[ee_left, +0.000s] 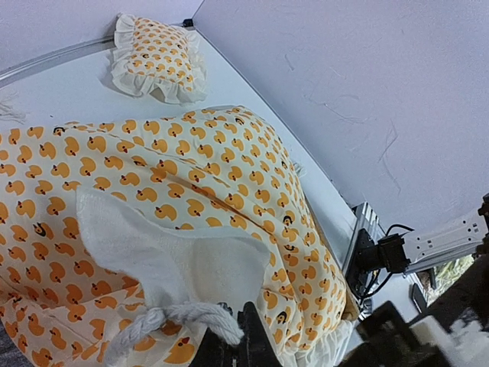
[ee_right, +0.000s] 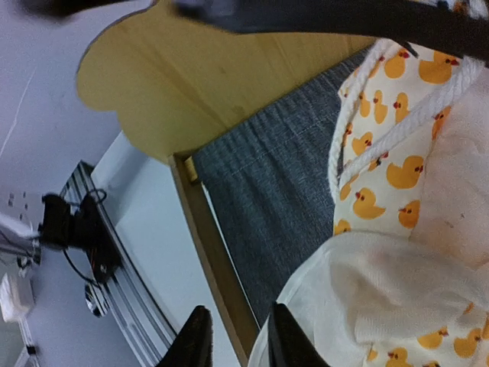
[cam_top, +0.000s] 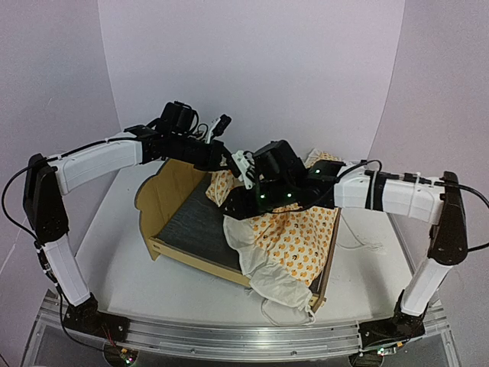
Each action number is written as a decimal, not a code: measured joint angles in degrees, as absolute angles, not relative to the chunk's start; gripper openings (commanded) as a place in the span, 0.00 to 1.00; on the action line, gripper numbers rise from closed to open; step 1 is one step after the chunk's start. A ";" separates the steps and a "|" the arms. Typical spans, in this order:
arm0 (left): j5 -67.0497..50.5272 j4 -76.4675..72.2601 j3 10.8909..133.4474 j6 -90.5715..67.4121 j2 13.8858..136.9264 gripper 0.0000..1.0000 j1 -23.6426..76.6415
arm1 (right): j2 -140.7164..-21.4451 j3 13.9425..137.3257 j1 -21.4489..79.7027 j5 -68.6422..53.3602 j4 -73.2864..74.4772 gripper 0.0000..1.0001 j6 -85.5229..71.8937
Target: Set up the pet bed
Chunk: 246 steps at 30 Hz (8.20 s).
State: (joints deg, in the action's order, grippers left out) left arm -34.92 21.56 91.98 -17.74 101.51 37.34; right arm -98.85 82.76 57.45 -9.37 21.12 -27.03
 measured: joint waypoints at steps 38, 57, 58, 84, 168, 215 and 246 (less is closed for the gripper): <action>-20.80 17.06 65.71 -18.63 77.06 0.68 40.77 | -105.25 75.81 43.18 -15.49 -3.16 0.00 -55.90; -5.87 -1.06 50.54 -38.76 75.75 0.34 43.11 | -105.25 76.53 41.39 -25.36 -3.01 0.00 -59.68; -5.67 -0.51 49.69 -39.05 75.02 0.32 43.16 | -105.21 76.64 41.34 -25.47 -2.98 0.00 -59.59; 10.28 4.05 52.60 -42.63 89.38 0.12 47.68 | -100.90 76.62 40.80 -25.65 -1.26 0.00 -56.80; -1.76 38.24 66.61 -10.39 61.06 0.00 47.31 | -97.71 74.13 39.03 -32.42 3.22 0.00 -50.22; -1.13 42.46 59.53 -7.49 79.70 0.46 47.31 | -97.71 74.48 39.97 -33.65 3.33 0.00 -50.78; -19.05 2.59 49.34 -15.18 72.38 0.28 47.31 | -104.14 80.90 48.93 -35.77 -0.27 0.00 -58.50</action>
